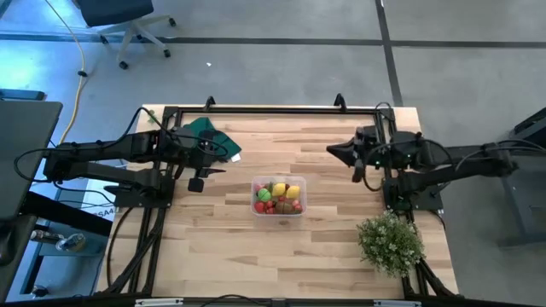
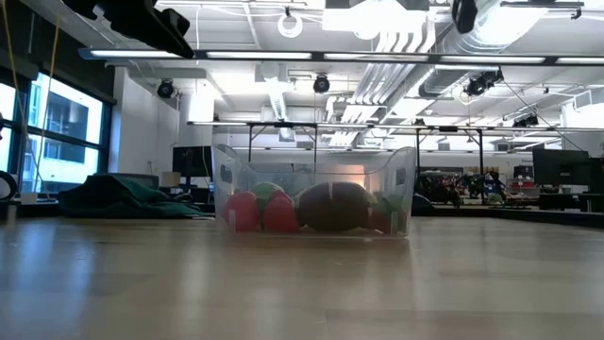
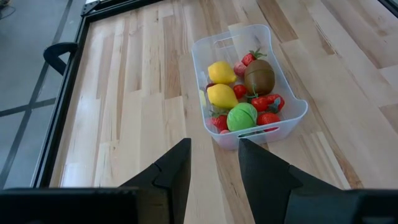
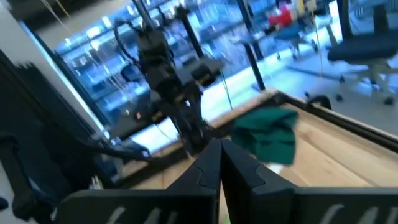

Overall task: Pick and placing Produce into tupperware
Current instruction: Return to Home Position

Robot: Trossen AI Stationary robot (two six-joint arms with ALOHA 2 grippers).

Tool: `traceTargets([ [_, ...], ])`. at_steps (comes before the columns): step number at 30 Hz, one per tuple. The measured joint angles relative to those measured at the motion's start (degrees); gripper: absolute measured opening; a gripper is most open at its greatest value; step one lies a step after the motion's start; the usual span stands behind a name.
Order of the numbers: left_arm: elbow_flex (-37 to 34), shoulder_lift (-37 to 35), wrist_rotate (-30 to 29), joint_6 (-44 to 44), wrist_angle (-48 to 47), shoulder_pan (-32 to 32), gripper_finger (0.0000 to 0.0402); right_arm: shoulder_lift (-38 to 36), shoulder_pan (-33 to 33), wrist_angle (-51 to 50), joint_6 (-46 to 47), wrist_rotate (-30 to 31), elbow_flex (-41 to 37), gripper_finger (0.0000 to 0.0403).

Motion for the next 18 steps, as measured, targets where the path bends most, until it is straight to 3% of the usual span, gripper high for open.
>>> traceTargets([
  [7,0.0,0.0,0.0,0.0,0.0,0.0,0.0122,-5.5,-3.5,11.7,0.0,-2.6,-10.9,0.0],
  [18,0.0,0.0,0.0,0.0,0.0,0.0,0.0122,-21.1,-5.9,11.2,-6.9,-2.6,-14.8,0.0],
])
